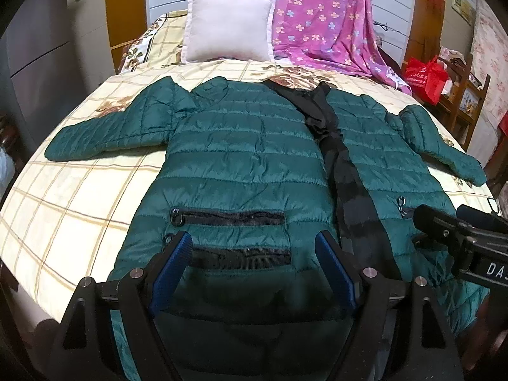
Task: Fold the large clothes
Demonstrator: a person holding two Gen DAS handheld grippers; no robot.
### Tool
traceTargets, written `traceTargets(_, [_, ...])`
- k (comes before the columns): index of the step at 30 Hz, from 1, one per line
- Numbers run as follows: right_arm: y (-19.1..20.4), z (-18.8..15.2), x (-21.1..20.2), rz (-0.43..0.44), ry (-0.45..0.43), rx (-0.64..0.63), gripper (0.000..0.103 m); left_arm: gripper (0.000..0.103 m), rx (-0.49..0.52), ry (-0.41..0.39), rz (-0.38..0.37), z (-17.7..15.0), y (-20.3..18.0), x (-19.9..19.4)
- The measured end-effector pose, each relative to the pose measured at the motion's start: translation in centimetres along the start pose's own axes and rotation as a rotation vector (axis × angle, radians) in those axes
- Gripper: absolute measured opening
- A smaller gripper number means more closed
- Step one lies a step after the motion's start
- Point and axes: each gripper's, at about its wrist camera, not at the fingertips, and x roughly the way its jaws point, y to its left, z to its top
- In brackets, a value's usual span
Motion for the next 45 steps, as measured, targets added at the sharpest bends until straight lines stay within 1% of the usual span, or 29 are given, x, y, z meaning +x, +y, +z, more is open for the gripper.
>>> traceTargets(8, [0.1, 1.7, 0.9, -0.005, 0.013, -0.012, 0.102, 0.052, 0.019, -0.030, 0.013, 1.9, 0.0, 0.1])
traceTargets(12, [0.4, 3.2, 1.0, -0.003, 0.000, -0.019, 0.102, 0.053, 0.015, -0.014, 0.056, 3.0, 0.4, 0.7])
traceTargets(18, [1.2, 5.5, 1.7, -0.002, -0.004, -0.042, 0.102, 0.053, -0.028, 0.016, 0.037, 4.7, 1.8, 2.2])
traceTargets(21, [1.5, 6.7, 2.6, 0.010, 0.011, -0.040, 0.102, 0.053, -0.045, 0.017, 0.032, 5.6, 2.3, 2.8])
traceTargets(27, [2.0, 8.8, 3.8, -0.001, 0.013, -0.058, 0.102, 0.053, -0.084, 0.024, 0.007, 7.9, 3.5, 4.1])
traceTargets(34, [2.6, 12.3, 5.1, -0.007, -0.017, -0.072, 0.102, 0.053, -0.117, -0.006, 0.037, 11.2, 5.5, 5.6])
traceTargets(39, [3.3, 14.4, 6.6, -0.023, -0.035, -0.087, 0.102, 0.053, -0.122, -0.012, 0.049, 13.2, 6.5, 7.1])
traceTargets(45, [3.9, 16.4, 9.1, -0.021, -0.030, -0.076, 0.102, 0.053, -0.143, 0.003, 0.051, 14.6, 7.5, 9.7])
